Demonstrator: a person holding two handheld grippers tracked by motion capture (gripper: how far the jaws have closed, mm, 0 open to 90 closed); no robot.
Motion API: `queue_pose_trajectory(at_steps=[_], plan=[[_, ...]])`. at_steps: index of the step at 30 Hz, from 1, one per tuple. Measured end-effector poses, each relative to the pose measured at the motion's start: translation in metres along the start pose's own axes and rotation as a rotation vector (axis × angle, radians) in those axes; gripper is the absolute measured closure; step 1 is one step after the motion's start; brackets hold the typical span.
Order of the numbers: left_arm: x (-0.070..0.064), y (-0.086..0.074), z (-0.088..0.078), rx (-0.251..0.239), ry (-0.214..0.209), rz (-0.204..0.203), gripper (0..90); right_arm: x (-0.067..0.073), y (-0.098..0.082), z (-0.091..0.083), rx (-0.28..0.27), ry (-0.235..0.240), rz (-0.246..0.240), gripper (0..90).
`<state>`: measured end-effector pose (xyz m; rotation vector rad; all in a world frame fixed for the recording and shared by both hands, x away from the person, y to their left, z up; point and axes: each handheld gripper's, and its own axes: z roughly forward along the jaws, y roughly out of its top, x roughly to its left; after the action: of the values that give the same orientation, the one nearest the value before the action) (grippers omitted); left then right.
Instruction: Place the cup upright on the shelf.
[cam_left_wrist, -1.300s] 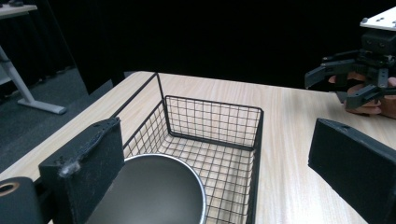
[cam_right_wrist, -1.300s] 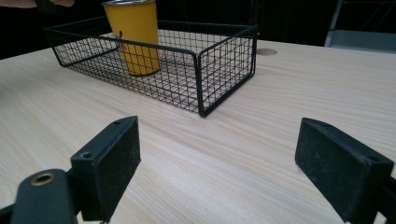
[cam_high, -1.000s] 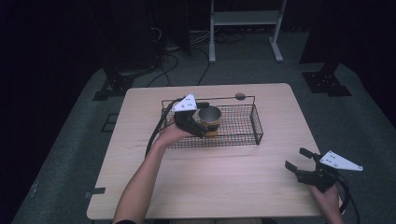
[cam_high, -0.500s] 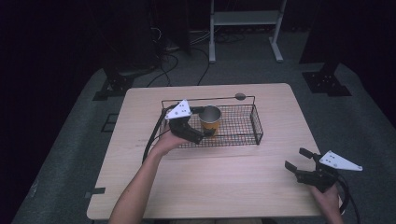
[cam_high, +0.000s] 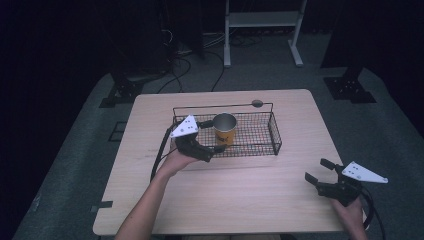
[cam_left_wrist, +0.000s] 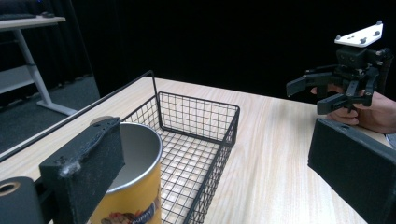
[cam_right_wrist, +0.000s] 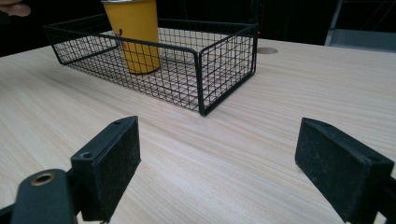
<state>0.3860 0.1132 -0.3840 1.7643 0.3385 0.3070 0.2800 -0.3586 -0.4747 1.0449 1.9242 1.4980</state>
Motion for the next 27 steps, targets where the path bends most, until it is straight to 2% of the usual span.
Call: queue_pose_trajectory(at_steps=[5, 23, 27], plan=[[-0.008, -0.005, -0.007, 0.002, 0.015, -0.002, 2.9, 0.0, 0.0, 0.0, 0.0, -0.001, 0.001, 13.1], [-0.019, -0.024, -0.024, 0.008, 0.079, -0.042, 2.8, 0.0, 0.0, 0.0, 0.002, -0.002, -0.001, 13.1], [-0.022, -0.028, -0.028, 0.007, 0.08, -0.053, 2.7, 0.0, 0.0, 0.0, 0.003, -0.003, -0.001, 13.1]])
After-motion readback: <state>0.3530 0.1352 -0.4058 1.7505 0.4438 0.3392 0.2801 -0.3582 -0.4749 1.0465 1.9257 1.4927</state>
